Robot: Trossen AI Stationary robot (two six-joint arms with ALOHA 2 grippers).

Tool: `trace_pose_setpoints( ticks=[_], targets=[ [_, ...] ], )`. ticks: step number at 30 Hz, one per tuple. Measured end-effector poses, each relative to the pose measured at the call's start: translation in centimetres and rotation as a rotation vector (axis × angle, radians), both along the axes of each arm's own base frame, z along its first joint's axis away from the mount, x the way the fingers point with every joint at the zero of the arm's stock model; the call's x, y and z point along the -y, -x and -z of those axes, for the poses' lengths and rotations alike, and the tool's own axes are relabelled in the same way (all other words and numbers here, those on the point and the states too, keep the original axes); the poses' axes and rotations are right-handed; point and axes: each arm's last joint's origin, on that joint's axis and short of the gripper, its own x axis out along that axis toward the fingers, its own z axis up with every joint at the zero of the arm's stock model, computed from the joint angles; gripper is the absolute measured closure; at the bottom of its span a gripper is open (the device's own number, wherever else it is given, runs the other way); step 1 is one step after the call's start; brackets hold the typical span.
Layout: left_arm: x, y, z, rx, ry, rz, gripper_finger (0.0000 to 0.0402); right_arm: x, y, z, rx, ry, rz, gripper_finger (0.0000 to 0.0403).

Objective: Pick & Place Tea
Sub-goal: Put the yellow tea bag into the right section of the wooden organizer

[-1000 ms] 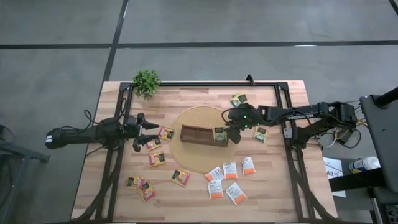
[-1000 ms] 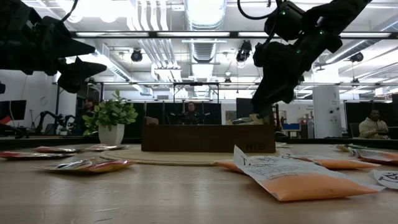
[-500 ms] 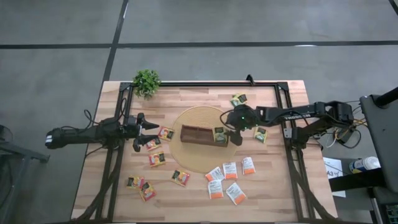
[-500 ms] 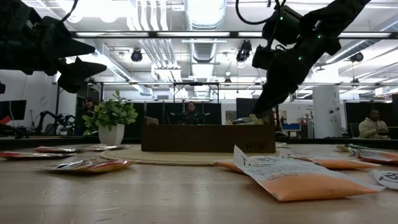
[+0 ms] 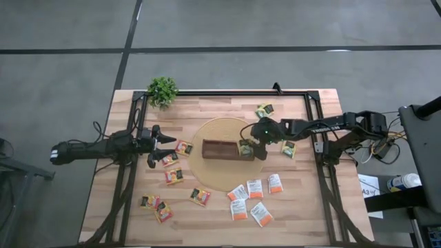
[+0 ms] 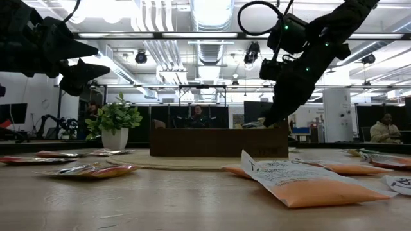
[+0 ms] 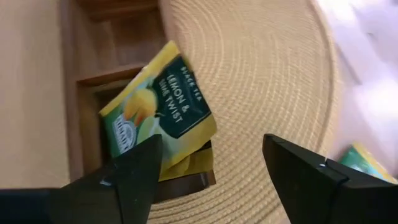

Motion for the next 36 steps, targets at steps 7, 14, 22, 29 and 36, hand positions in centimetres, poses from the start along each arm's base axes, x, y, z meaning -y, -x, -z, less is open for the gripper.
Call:
trace_pose_setpoints(
  ticks=[7,14,22,29,36],
  targets=[
    [0.0,0.0,0.0,-0.001,0.000,0.000,0.0145,0.3,0.2,-0.8,-0.097,0.107,0.003,0.0145],
    [0.0,0.0,0.0,0.000,0.000,0.000,0.0145,0.7,-0.5,-2.7,-0.149,0.238,-0.033,0.0156],
    [0.0,0.0,0.0,0.000,0.000,0.000,0.0145,0.8,-1.2,-4.6,-0.136,0.221,-0.006,0.0159],
    [0.0,0.0,0.0,-0.001,0.000,0.000,0.0145,0.6,-1.8,-4.5,-0.086,0.248,-0.270,0.0161],
    [0.0,0.0,0.0,-0.001,0.000,0.000,0.0145,0.5,-0.9,-4.6,-0.106,0.126,-0.154,0.0175]
  ],
)
